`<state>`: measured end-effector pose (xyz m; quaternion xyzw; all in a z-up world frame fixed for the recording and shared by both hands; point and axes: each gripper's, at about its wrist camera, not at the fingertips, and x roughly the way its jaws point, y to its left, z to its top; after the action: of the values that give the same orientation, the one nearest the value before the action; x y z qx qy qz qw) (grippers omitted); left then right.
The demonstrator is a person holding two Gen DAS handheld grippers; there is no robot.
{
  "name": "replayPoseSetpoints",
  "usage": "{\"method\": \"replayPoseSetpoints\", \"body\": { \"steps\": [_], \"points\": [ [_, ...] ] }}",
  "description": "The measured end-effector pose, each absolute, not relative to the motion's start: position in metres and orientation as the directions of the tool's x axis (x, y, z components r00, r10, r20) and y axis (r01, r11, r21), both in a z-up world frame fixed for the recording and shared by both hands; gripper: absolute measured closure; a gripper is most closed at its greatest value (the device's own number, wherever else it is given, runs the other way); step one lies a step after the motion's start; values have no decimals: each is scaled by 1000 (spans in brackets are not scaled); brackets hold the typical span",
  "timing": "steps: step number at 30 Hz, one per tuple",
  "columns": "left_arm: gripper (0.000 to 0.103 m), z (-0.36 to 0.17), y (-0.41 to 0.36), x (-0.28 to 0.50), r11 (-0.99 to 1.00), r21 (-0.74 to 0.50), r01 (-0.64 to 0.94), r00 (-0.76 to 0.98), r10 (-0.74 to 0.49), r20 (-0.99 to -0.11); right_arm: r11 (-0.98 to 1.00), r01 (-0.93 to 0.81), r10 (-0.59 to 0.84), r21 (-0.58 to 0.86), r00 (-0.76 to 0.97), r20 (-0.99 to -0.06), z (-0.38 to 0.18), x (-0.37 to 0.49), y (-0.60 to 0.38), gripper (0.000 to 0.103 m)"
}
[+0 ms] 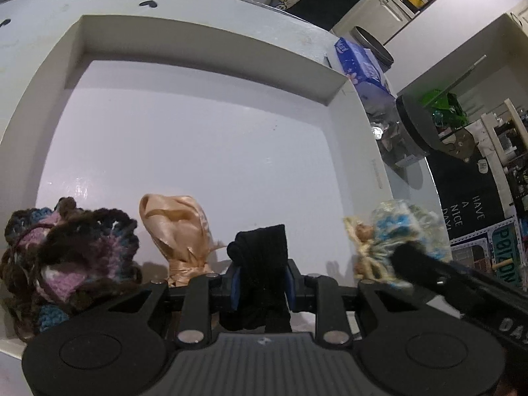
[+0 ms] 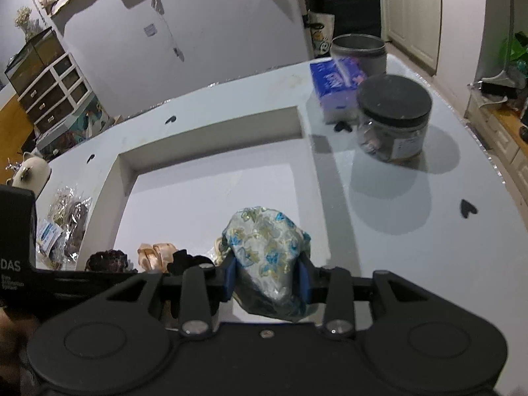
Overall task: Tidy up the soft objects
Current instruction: 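Carry the black cloth and flowered pouch into the white box with both tools, then open both tools to release the cloth and pouch, then withdraw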
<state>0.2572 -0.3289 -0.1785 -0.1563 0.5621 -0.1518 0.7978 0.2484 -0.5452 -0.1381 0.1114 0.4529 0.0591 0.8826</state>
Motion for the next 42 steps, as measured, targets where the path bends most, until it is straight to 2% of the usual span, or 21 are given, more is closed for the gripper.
{"method": "replayPoseSetpoints", "body": {
  "steps": [6, 8, 10, 12, 14, 17, 18, 24, 34, 37, 40, 42],
  "points": [
    [58, -179, -327, 259, 896, -439, 72, 321, -437, -840, 964, 22, 209, 264, 548, -810, -149, 254, -543, 44],
    [56, -179, -326, 259, 895, -440, 74, 320, -440, -839, 967, 28, 192, 251, 565, -802, -145, 252, -545, 40],
    [55, -177, -326, 258, 889, -451, 74, 322, -449, -834, 968, 32, 185, 250, 586, -789, -139, 251, -548, 41],
    [57, -172, -323, 255, 885, -459, 79, 330, -458, -825, 967, 22, 190, 253, 596, -780, -136, 252, -548, 55],
    [58, -165, -321, 251, 885, -456, 93, 347, -458, -818, 969, 2, 199, 247, 583, -788, -138, 257, -545, 62],
    [72, -154, -316, 245, 889, -443, 116, 369, -452, -812, 970, -33, 219, 239, 541, -812, -150, 263, -537, 68],
    [74, -151, -315, 243, 889, -440, 125, 373, -453, -810, 971, -37, 221, 237, 521, -824, -156, 265, -535, 69],
    [79, -150, -326, 243, 898, -403, 180, 347, -441, -828, 971, -47, 226, 233, 489, -843, -177, 265, -532, 70],
    [79, -132, -330, 231, 904, -355, 240, 399, -425, -812, 963, -20, 230, 269, 583, -779, -138, 243, -544, 68],
    [75, -123, -326, 225, 910, -328, 254, 428, -410, -806, 964, -26, 224, 263, 607, -762, -127, 235, -545, 66],
    [64, -114, -319, 218, 917, -305, 255, 452, -393, -801, 968, -32, 213, 248, 631, -746, -117, 228, -545, 58],
    [52, -108, -315, 213, 928, -276, 252, 470, -366, -803, 973, -34, 195, 227, 646, -738, -112, 222, -543, 51]
  ]
}}
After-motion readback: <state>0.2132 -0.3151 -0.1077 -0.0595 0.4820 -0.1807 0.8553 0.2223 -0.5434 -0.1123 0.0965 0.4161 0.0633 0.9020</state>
